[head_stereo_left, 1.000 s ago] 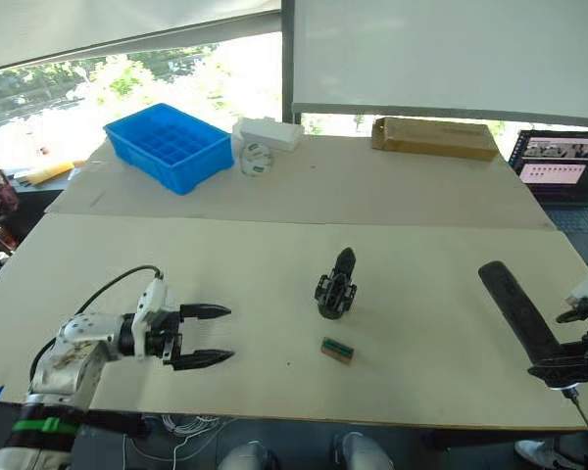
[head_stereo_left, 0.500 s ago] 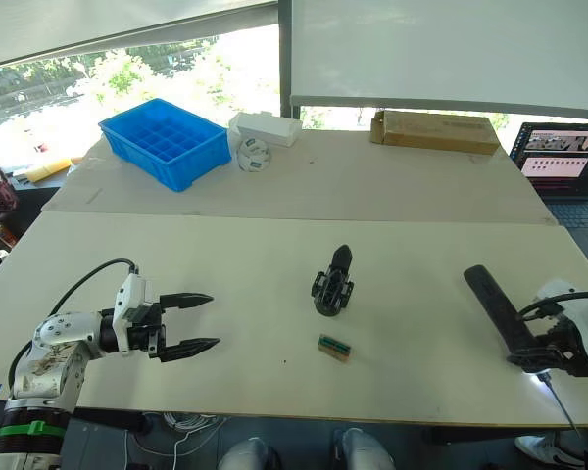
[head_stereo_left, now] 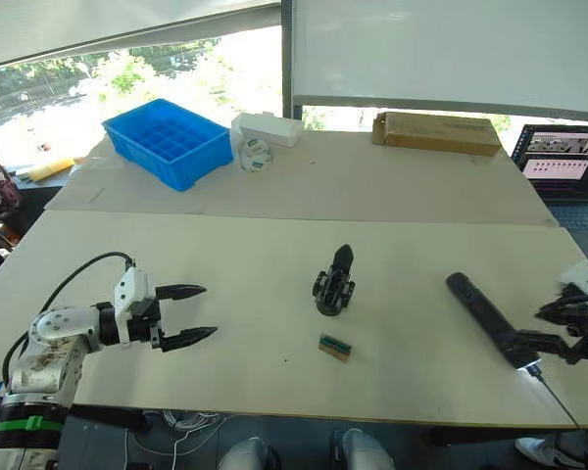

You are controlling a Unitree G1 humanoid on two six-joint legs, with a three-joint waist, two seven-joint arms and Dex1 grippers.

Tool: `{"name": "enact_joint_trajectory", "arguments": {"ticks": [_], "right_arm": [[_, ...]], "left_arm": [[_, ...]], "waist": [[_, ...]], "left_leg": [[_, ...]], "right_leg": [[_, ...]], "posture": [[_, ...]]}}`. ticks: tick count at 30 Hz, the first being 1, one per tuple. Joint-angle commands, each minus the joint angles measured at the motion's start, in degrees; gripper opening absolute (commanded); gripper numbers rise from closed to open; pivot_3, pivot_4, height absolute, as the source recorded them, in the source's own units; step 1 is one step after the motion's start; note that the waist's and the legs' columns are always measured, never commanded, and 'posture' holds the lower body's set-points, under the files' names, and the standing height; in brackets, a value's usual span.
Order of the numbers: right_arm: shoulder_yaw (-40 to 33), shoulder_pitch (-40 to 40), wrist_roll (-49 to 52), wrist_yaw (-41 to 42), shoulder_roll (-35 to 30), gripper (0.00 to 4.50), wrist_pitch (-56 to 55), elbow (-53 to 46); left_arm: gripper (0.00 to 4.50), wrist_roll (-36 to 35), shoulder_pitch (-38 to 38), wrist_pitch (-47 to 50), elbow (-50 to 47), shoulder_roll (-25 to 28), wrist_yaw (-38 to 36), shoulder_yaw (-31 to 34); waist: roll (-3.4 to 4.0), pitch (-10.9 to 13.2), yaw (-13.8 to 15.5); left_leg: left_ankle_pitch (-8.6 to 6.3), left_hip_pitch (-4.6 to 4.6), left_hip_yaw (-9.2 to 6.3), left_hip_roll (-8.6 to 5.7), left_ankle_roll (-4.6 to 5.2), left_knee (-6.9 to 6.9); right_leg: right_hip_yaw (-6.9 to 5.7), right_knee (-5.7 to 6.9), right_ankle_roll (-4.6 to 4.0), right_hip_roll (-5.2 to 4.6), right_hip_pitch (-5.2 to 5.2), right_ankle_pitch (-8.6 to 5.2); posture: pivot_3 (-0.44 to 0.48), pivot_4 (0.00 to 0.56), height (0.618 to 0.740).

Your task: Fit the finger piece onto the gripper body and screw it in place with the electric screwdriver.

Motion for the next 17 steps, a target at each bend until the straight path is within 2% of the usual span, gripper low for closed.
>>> {"name": "enact_joint_trajectory", "arguments": {"ticks": [1,2,4,8,9,12,17], "right_arm": [[-14.37,1.8,5.53,4.49,6.58,4.46,-11.13,-7.6],[-15.98,2.22,5.49,4.26,8.28,4.46,-13.38,-9.28],[-16.38,5.76,3.61,8.58,12.74,4.46,-25.77,-15.87],[-12.36,11.63,3.69,9.05,21.14,4.46,-34.32,-25.08],[-10.48,12.68,2.96,9.85,22.6,4.46,-37.19,-25.68],[-6.06,13.28,1.32,10.03,25.2,4.46,-43.29,-25.32],[-3.05,11.72,-0.86,8.4,25.09,4.46,-47.73,-20.8]], "left_arm": [[4.5,3.47,-0.54,-6.97,2.98,2.78,1.59,3.23],[4.5,4.59,-0.75,-9.17,4.26,3.15,2.03,3.4],[4.5,6.57,-2.95,-15.37,8.54,3.49,2.86,3.88],[4.5,8.04,-5.63,-17.42,12.59,3.88,3.94,3.48],[4.5,8.44,-6.26,-17.7,13.93,3.82,4.01,3.08],[4.5,9.88,-6.48,-19.02,16.06,3.29,4.31,1.85],[4.5,9.67,-4.53,-19.9,13.65,2.2,5.38,1.59]], "waist": [[-0.01,0.0,-0.07],[-0.01,0.01,-0.08],[-0.01,0.01,-0.17],[-0.11,0.03,-0.16],[-0.12,0.03,-0.18],[-0.11,0.03,-0.33],[-0.14,0.04,-0.56]], "left_leg": [[0.0,0.05,0.01,0.01,-0.01,0.01],[0.02,0.07,0.01,0.0,-0.03,-0.02],[0.03,0.25,0.07,0.0,-0.08,-0.07],[-0.01,0.66,0.0,0.15,-0.3,-0.21],[-0.16,0.7,0.0,0.13,-0.55,-0.22],[-0.08,0.83,0.03,0.07,-0.34,-0.2],[0.02,0.92,0.05,0.06,-0.15,-0.21]], "right_leg": [[0.02,0.0,0.02,0.07,0.03,-0.01],[0.04,0.0,0.02,0.06,0.04,-0.01],[0.09,0.01,0.05,0.1,0.12,-0.04],[0.05,-0.17,0.09,0.22,0.63,-0.08],[0.06,-0.16,0.09,0.18,0.67,-0.08],[0.09,-0.15,0.07,0.12,0.79,-0.07],[0.12,-0.08,-0.1,0.07,0.8,-0.06]], "posture": [[0.0,0.15,0.74],[0.0,0.15,0.74],[0.0,0.15,0.74],[0.0,0.15,0.74],[0.0,0.15,0.74],[0.0,0.15,0.74],[0.0,0.15,0.74]]}}
